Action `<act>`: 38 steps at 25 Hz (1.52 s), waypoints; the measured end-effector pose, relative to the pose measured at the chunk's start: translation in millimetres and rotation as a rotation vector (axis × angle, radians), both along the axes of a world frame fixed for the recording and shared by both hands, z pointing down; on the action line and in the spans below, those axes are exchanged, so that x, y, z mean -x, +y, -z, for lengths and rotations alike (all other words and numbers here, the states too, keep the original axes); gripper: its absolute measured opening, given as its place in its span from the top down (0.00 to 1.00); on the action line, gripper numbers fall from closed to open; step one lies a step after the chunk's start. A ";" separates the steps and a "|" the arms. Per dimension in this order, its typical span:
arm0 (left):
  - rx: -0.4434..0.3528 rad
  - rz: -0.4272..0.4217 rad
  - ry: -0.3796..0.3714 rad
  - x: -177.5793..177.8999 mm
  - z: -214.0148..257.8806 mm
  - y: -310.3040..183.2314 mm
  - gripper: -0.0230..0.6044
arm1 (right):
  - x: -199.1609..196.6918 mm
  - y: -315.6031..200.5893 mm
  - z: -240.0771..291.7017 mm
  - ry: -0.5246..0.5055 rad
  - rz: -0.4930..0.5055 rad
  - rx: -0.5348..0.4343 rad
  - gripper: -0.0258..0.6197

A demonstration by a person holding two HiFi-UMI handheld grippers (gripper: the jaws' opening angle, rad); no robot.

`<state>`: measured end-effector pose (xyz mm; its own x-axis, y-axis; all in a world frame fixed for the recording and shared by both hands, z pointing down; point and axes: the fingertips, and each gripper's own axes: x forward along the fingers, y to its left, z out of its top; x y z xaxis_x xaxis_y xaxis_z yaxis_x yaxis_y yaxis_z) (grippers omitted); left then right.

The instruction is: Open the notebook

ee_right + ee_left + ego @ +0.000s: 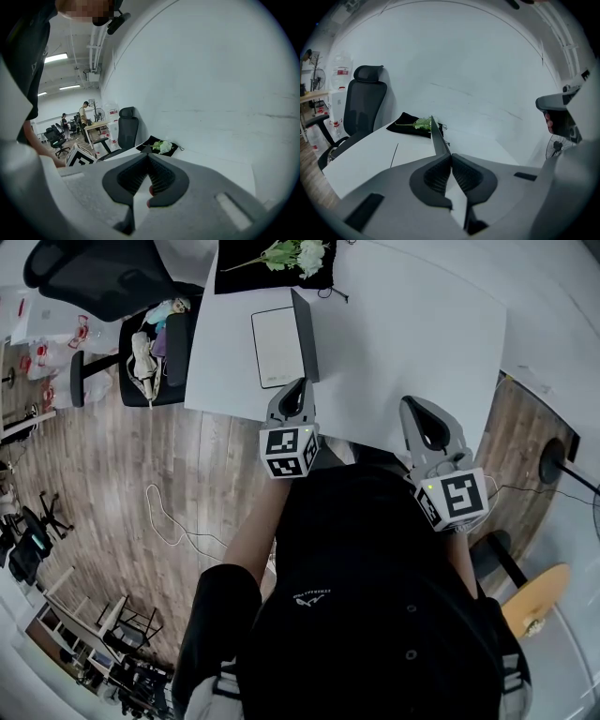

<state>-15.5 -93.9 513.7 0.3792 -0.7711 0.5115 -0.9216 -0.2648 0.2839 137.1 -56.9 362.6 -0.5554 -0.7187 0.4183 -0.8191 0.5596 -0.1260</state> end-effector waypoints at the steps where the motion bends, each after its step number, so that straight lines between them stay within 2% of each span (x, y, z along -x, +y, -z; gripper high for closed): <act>1: 0.002 -0.001 0.008 -1.5 0.4 0.0 0.94 | -0.3 0.0 0.3 0.000 -0.001 0.000 0.95; 22: 0.002 -0.043 0.051 -17.5 2.0 0.9 0.94 | -9.9 10.0 -1.9 0.003 -0.035 0.003 0.95; 38: 0.002 -0.139 0.048 -40.5 3.6 -0.9 0.94 | -25.1 15.8 0.0 0.009 -0.108 0.002 0.95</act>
